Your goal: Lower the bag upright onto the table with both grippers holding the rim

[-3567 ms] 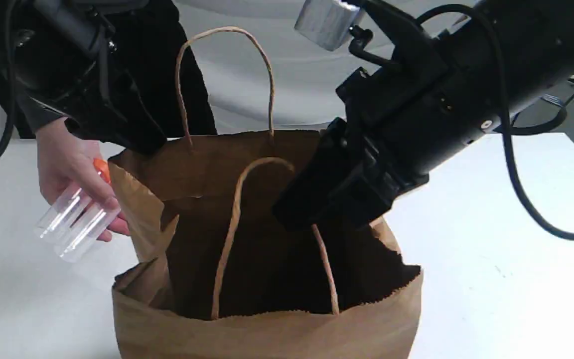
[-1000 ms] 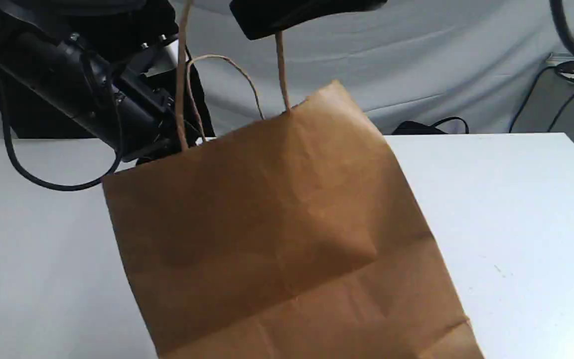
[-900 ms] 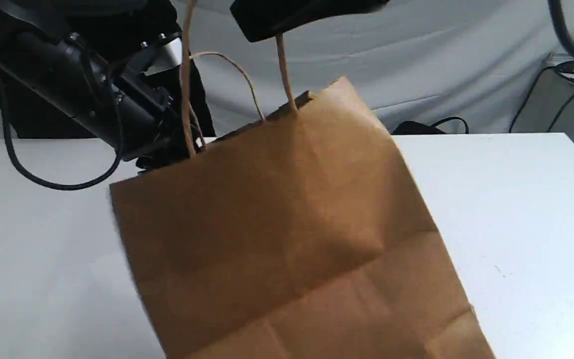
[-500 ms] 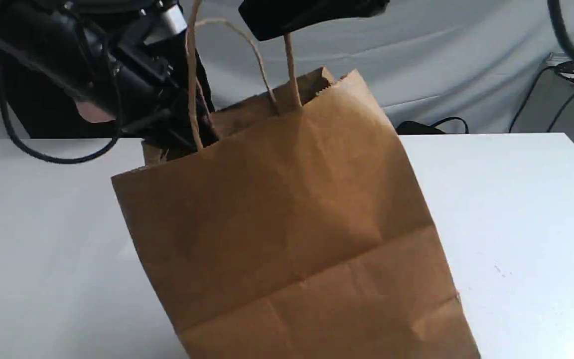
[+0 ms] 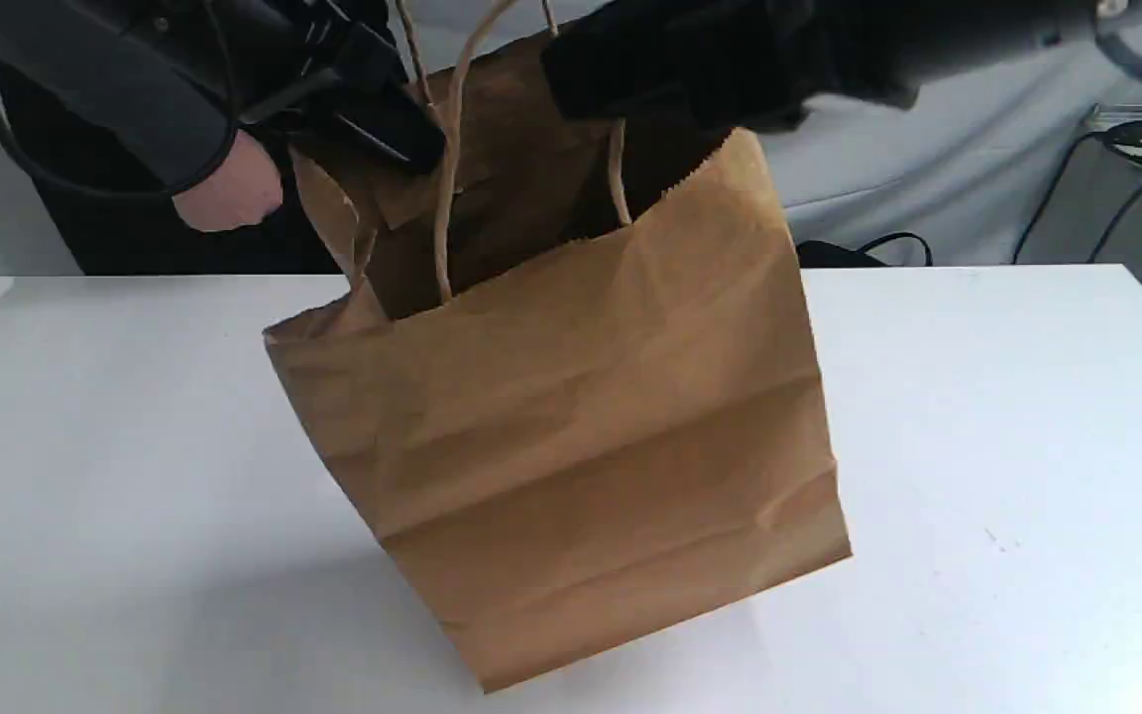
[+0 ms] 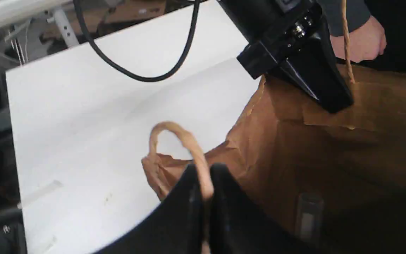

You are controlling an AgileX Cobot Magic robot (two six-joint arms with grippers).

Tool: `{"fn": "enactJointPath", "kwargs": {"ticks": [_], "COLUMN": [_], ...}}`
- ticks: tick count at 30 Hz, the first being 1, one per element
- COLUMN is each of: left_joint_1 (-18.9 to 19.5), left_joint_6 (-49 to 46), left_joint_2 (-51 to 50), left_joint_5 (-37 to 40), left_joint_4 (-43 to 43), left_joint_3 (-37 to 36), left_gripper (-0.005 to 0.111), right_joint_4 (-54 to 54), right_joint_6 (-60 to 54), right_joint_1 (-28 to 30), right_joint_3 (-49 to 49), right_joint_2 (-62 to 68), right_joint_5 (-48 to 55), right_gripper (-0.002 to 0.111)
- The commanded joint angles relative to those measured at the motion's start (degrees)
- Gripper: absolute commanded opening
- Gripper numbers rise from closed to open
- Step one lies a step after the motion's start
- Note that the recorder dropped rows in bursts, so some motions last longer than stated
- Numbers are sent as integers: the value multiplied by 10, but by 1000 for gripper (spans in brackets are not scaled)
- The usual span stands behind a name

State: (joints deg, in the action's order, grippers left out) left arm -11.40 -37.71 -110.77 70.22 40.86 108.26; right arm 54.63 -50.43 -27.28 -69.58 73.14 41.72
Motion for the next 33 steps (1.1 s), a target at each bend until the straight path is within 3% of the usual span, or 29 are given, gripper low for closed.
{"fn": "enactJointPath", "kwargs": {"ticks": [1, 11, 24, 27, 33], "left_joint_1": [-9, -25, -26, -26, -26], "left_joint_6": [12, 32, 24, 8, 3], "left_joint_2": [-12, -64, -75, -75, -75], "left_joint_5": [-3, -3, -3, -3, -3], "left_joint_4": [4, 4, 4, 15, 35], "left_joint_3": [13, 39, 40, 40, 40], "left_gripper": [0, 0, 1, 9, 40], "right_joint_4": [129, 173, 135, 134, 135], "right_joint_6": [-89, -100, -96, -91, -80], "right_joint_1": [-2, -2, -2, -2, -2], "right_joint_3": [88, 129, 157, 158, 158], "right_joint_2": [-24, -29, -29, -29, -29], "right_joint_5": [-78, -113, -132, -132, -142], "right_gripper": [0, 0, 0, 0, 0]}}
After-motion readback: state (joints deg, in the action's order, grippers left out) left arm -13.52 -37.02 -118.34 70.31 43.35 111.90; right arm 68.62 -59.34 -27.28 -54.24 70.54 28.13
